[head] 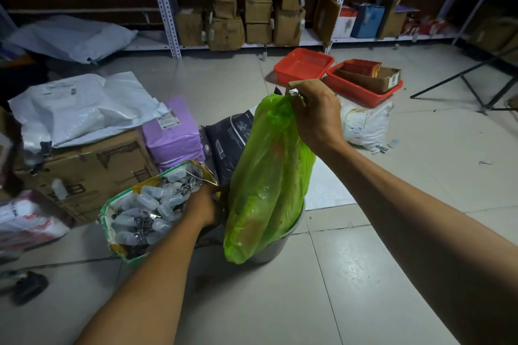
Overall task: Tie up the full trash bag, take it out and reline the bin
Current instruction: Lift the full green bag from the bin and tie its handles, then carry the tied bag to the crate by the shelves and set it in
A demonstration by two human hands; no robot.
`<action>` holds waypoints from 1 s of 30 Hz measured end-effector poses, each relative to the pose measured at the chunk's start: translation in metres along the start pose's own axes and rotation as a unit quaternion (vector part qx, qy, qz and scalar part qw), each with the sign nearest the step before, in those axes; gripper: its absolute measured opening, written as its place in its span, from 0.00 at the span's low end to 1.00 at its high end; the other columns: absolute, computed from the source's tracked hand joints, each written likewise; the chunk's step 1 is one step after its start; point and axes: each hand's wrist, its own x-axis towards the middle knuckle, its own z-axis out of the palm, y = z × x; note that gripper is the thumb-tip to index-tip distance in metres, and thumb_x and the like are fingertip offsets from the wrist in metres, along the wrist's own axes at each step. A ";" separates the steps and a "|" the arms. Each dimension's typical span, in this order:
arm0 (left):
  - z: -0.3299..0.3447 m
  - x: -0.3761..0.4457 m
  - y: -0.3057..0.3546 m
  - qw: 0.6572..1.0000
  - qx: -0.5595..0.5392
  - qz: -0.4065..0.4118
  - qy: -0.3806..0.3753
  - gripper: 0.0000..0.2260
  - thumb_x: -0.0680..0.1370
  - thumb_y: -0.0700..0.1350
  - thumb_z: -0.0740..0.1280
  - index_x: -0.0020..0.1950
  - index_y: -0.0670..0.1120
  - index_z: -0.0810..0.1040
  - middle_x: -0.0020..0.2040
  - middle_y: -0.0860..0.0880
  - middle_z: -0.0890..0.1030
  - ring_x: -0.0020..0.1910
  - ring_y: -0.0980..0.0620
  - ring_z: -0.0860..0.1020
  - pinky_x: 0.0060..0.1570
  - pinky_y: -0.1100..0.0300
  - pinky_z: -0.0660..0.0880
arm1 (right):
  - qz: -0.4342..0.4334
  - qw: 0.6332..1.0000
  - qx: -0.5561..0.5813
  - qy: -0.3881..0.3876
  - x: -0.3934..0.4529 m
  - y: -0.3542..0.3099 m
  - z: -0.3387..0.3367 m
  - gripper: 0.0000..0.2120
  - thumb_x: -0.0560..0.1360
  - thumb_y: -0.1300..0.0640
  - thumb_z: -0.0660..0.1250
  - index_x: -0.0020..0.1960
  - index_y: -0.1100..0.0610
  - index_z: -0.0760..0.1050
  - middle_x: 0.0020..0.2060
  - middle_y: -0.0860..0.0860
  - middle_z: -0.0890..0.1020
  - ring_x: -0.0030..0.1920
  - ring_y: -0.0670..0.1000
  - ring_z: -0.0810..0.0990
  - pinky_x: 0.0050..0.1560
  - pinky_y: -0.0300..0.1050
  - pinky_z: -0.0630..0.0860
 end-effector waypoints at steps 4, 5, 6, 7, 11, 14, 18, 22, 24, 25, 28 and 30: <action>-0.012 -0.011 0.008 0.999 0.048 0.016 -0.019 0.11 0.74 0.48 0.66 0.55 0.51 0.81 0.52 0.45 0.84 0.54 0.42 0.81 0.53 0.56 0.77 | 0.008 0.999 -0.016 -0.046 0.012 -0.004 -0.012 0.06 0.77 0.63 0.65 0.48 0.61 0.81 0.44 0.57 0.83 0.45 0.58 0.79 0.43 0.45 0.67; -0.020 -0.013 0.013 0.997 0.065 0.030 -0.018 0.10 0.74 0.49 0.65 0.53 0.51 0.82 0.51 0.44 0.84 0.53 0.41 0.81 0.52 0.54 0.77 | 0.010 0.998 -0.020 -0.058 0.014 -0.006 -0.014 0.07 0.77 0.63 0.64 0.49 0.61 0.81 0.45 0.57 0.83 0.46 0.58 0.78 0.42 0.44 0.64; -0.030 -0.018 0.020 0.996 0.082 0.035 -0.021 0.09 0.75 0.48 0.65 0.52 0.50 0.82 0.51 0.43 0.84 0.52 0.40 0.81 0.51 0.54 0.77 | 0.014 0.997 -0.018 -0.071 0.017 -0.010 -0.017 0.07 0.77 0.63 0.64 0.50 0.61 0.81 0.47 0.58 0.83 0.48 0.58 0.79 0.43 0.43 0.63; -0.041 -0.022 0.027 0.994 0.097 0.037 -0.025 0.09 0.76 0.45 0.65 0.53 0.48 0.82 0.51 0.42 0.84 0.53 0.39 0.80 0.50 0.54 0.76 | 0.017 0.996 -0.014 -0.081 0.021 -0.014 -0.021 0.08 0.77 0.64 0.65 0.52 0.61 0.81 0.49 0.58 0.83 0.49 0.57 0.78 0.43 0.42 0.64; -0.094 -0.030 0.064 0.985 0.167 0.044 -0.018 0.09 0.75 0.43 0.66 0.54 0.46 0.81 0.50 0.42 0.83 0.51 0.40 0.80 0.47 0.54 0.75 | 0.031 0.994 0.013 -0.106 0.046 -0.037 -0.043 0.06 0.77 0.63 0.65 0.48 0.60 0.81 0.44 0.55 0.83 0.45 0.54 0.79 0.40 0.39 0.60; -0.136 -0.037 0.099 0.982 0.178 0.059 0.004 0.07 0.75 0.43 0.65 0.51 0.49 0.81 0.46 0.45 0.82 0.46 0.43 0.80 0.43 0.52 0.77 | 0.041 0.991 0.025 -0.122 0.070 -0.055 -0.069 0.07 0.77 0.63 0.65 0.49 0.59 0.81 0.45 0.55 0.83 0.45 0.54 0.79 0.40 0.40 0.62; -0.186 -0.061 0.152 0.978 0.198 0.067 0.017 0.10 0.77 0.43 0.65 0.57 0.49 0.81 0.53 0.44 0.83 0.52 0.42 0.80 0.49 0.50 0.78 | 0.064 0.987 0.039 -0.143 0.102 -0.090 -0.111 0.08 0.77 0.65 0.66 0.53 0.59 0.82 0.47 0.55 0.83 0.47 0.53 0.79 0.43 0.40 0.66; -0.244 -0.099 0.224 0.972 0.219 0.077 -0.018 0.16 0.77 0.49 0.66 0.63 0.48 0.79 0.61 0.42 0.80 0.60 0.40 0.77 0.56 0.50 0.76 | 0.082 0.984 0.025 -0.157 0.147 -0.126 -0.165 0.09 0.76 0.65 0.66 0.53 0.59 0.83 0.46 0.55 0.83 0.45 0.52 0.78 0.42 0.41 0.66; -0.280 -0.119 0.267 0.971 0.224 0.080 -0.033 0.19 0.77 0.54 0.66 0.66 0.48 0.77 0.62 0.41 0.78 0.62 0.40 0.75 0.59 0.49 0.74 | 0.083 0.981 0.005 -0.174 0.174 -0.145 -0.195 0.08 0.76 0.64 0.66 0.51 0.60 0.82 0.44 0.56 0.82 0.43 0.54 0.77 0.40 0.45 0.68; -0.298 -0.129 0.289 0.970 0.226 0.081 -0.035 0.21 0.77 0.55 0.66 0.67 0.48 0.75 0.63 0.41 0.77 0.62 0.40 0.75 0.59 0.49 0.74 | 0.083 0.980 -0.002 -0.183 0.188 -0.155 -0.211 0.07 0.76 0.64 0.66 0.50 0.60 0.82 0.43 0.56 0.82 0.43 0.56 0.78 0.40 0.46 0.69; -0.355 -0.154 0.356 0.968 0.235 0.087 -0.026 0.22 0.78 0.56 0.66 0.69 0.49 0.74 0.65 0.43 0.75 0.64 0.41 0.74 0.60 0.49 0.74 | 0.077 0.976 -0.028 -0.202 0.231 -0.190 -0.260 0.05 0.76 0.63 0.66 0.45 0.60 0.80 0.41 0.55 0.80 0.42 0.58 0.78 0.38 0.45 0.66; -0.392 -0.169 0.401 0.966 0.239 0.100 -0.014 0.21 0.78 0.56 0.65 0.69 0.49 0.74 0.67 0.43 0.75 0.65 0.41 0.73 0.61 0.48 0.73 | 0.069 0.974 -0.045 -0.210 0.261 -0.213 -0.294 0.06 0.76 0.62 0.65 0.45 0.59 0.80 0.41 0.55 0.80 0.41 0.59 0.78 0.37 0.46 0.68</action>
